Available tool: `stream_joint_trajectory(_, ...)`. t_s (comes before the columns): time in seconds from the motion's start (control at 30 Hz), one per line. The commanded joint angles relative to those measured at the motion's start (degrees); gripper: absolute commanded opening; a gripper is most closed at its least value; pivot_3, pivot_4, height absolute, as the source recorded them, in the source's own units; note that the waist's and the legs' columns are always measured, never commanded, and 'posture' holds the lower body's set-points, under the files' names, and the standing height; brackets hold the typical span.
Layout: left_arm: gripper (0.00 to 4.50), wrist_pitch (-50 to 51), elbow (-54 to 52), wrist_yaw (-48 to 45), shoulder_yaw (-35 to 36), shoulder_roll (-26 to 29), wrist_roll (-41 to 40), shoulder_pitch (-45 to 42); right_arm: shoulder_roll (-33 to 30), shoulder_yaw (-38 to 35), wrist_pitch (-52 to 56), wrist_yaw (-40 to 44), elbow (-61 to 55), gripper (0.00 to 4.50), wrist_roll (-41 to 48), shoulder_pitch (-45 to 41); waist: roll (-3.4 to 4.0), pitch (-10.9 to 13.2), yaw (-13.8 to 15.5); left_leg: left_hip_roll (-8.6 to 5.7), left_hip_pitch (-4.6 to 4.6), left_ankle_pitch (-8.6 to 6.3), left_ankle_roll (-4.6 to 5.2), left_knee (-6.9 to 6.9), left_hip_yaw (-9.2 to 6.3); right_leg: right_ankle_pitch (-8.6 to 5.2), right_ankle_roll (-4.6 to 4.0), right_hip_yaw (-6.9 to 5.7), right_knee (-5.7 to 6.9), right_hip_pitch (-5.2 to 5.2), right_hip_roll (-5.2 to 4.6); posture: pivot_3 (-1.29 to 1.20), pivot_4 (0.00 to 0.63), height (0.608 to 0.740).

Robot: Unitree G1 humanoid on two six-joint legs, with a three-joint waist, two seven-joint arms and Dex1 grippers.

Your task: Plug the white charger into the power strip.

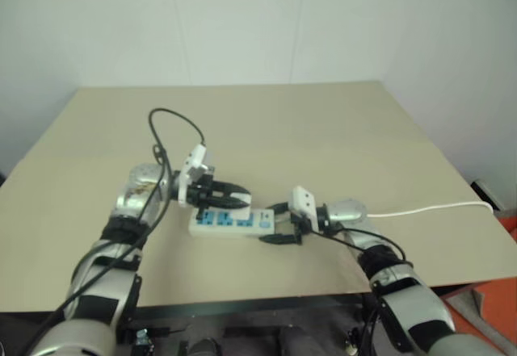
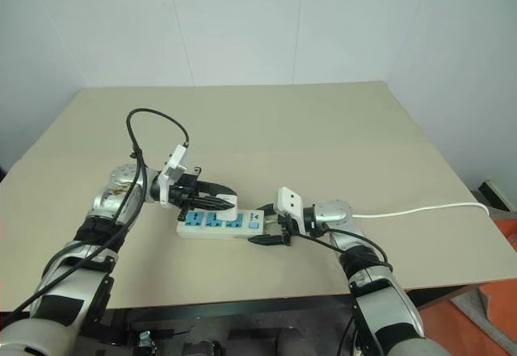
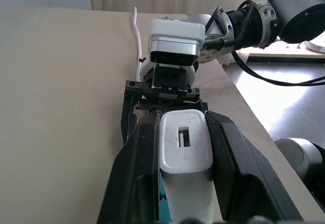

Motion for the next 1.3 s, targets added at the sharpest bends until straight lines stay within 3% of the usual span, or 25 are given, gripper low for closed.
stream_joint_trajectory(0.03,1.03,0.5,-0.96,-0.34,-0.27,0.62,-1.85,-0.98,0.92,0.95,-0.45,-0.57,-0.7,3.42,-1.23,0.67,0.0,0.0,-0.04,0.0,0.01,0.0,0.0,0.0,0.0,-0.01,0.02,0.0,0.01,0.0,0.0,0.0,0.15,0.74)
stream_joint_trajectory(0.63,1.03,-5.29,9.57,-0.34,-2.94,-2.89,1.4,-4.19,0.88,1.24,-0.79,-1.8,-0.61,3.42,-2.13,1.07,0.0,0.0,-0.38,0.0,0.04,0.0,0.0,0.0,-0.02,-0.14,0.24,0.0,0.01,0.04,0.02,0.0,0.15,0.74)
stream_joint_trajectory(1.3,1.03,-12.02,12.12,-0.34,-4.68,-1.49,0.52,-1.55,0.51,1.24,-0.79,-1.62,-1.12,3.42,-2.51,1.85,-0.01,0.0,-0.38,-0.01,0.51,-0.01,-0.01,-0.06,-0.03,-0.17,0.28,0.01,-0.1,0.57,0.01,0.0,0.15,0.74)
